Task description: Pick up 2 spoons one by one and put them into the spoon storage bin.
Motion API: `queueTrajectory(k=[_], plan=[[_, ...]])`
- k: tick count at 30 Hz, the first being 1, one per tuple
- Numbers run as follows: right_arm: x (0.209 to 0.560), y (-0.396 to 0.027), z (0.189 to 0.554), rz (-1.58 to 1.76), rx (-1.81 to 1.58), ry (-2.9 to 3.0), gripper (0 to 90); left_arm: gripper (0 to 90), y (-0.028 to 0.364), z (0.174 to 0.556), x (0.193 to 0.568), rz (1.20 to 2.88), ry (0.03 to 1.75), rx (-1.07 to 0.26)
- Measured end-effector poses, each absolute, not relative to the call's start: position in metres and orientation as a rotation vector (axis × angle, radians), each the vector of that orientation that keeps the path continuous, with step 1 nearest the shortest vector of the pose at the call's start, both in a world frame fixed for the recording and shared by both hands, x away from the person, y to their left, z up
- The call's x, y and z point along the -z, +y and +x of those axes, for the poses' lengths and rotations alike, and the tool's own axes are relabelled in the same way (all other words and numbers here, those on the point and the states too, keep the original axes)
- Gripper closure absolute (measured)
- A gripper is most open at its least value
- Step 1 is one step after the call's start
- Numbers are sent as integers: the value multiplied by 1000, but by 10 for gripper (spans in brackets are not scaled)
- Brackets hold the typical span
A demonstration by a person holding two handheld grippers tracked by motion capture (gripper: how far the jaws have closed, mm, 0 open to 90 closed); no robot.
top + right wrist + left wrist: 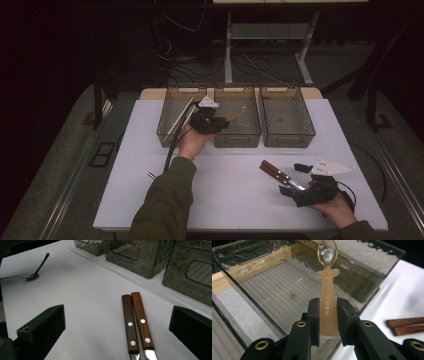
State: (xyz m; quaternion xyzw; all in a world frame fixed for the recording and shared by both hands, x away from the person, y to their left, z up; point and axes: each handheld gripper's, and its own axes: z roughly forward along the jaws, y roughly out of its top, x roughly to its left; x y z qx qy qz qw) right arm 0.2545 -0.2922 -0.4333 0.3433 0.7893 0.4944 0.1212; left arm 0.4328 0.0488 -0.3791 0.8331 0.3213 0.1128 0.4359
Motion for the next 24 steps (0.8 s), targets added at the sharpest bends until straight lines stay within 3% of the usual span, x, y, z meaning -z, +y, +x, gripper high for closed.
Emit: queueTrajectory(k=[8,13,24], plan=[[433,-292,254,998,-1447,2308,8,720,36,438,392,2081,839,-273],[433,-292,254,996,-1449,2308,8,568,39,436,390,2077,826,-290],[433,-292,254,1000,-1446,2310,8,423,65,412,383,2039,800,-264]])
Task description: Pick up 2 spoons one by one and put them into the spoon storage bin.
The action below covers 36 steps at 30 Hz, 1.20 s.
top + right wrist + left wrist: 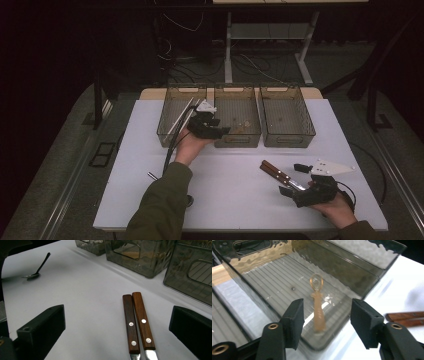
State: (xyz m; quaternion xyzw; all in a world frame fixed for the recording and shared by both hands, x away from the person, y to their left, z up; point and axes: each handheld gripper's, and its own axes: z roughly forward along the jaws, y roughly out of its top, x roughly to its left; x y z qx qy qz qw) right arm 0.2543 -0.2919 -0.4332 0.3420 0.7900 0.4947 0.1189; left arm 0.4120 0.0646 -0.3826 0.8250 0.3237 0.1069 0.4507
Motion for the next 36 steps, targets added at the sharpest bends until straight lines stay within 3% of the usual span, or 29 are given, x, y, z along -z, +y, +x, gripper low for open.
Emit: queueTrajectory(k=[28,36], plan=[[433,-292,255,1060,-1405,2272,7,291,133,325,399,2006,774,-277],[434,-294,256,1071,-1363,2301,7,293,147,306,404,2005,753,-259]])
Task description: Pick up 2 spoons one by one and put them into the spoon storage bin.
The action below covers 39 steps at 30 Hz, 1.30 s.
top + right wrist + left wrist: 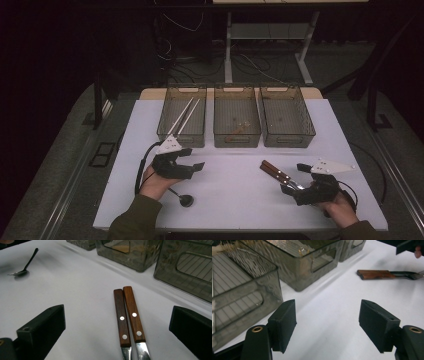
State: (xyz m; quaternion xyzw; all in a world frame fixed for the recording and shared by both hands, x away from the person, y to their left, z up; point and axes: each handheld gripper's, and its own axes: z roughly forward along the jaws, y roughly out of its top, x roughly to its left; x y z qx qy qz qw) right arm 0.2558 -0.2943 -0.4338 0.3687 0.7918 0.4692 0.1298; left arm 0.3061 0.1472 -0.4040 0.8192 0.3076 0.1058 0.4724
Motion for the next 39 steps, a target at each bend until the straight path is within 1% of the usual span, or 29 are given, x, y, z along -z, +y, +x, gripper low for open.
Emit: queueTrajectory(k=[5,8,10,12,23,27,32,39], plan=[[435,-293,256,1070,-1346,2314,7,338,154,291,409,2028,756,-242],[435,-293,256,1071,-1340,2317,7,428,158,280,412,2050,756,-221],[436,-293,256,1070,-1335,2320,7,516,162,274,413,2063,759,-216],[436,-292,256,1068,-1336,2323,7,580,165,268,415,2070,769,-211],[437,-291,256,1063,-1323,2333,7,838,181,244,428,2135,823,-153],[437,-291,256,1063,-1322,2335,8,891,186,242,432,2175,849,-159],[437,-291,256,1060,-1321,2337,7,893,185,243,438,2223,863,-150],[437,-290,255,1062,-1320,2337,7,894,183,245,442,2240,870,-156]])
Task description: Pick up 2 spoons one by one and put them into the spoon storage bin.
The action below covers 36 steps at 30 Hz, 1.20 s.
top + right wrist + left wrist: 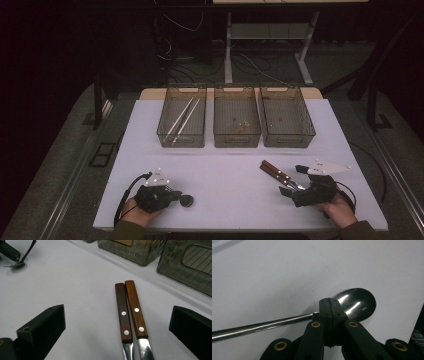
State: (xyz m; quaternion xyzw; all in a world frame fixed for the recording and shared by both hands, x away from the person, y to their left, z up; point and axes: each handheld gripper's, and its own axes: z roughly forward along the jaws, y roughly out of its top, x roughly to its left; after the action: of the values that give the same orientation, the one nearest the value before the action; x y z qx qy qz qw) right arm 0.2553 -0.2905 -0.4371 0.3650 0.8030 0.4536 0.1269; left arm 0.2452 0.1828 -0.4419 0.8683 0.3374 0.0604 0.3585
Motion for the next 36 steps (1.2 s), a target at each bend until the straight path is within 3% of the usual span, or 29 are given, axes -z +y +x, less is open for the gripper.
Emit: queueTrajectory(k=[36], plan=[[438,-290,257,1067,-1311,2338,7,895,160,278,446,2236,851,-186]])
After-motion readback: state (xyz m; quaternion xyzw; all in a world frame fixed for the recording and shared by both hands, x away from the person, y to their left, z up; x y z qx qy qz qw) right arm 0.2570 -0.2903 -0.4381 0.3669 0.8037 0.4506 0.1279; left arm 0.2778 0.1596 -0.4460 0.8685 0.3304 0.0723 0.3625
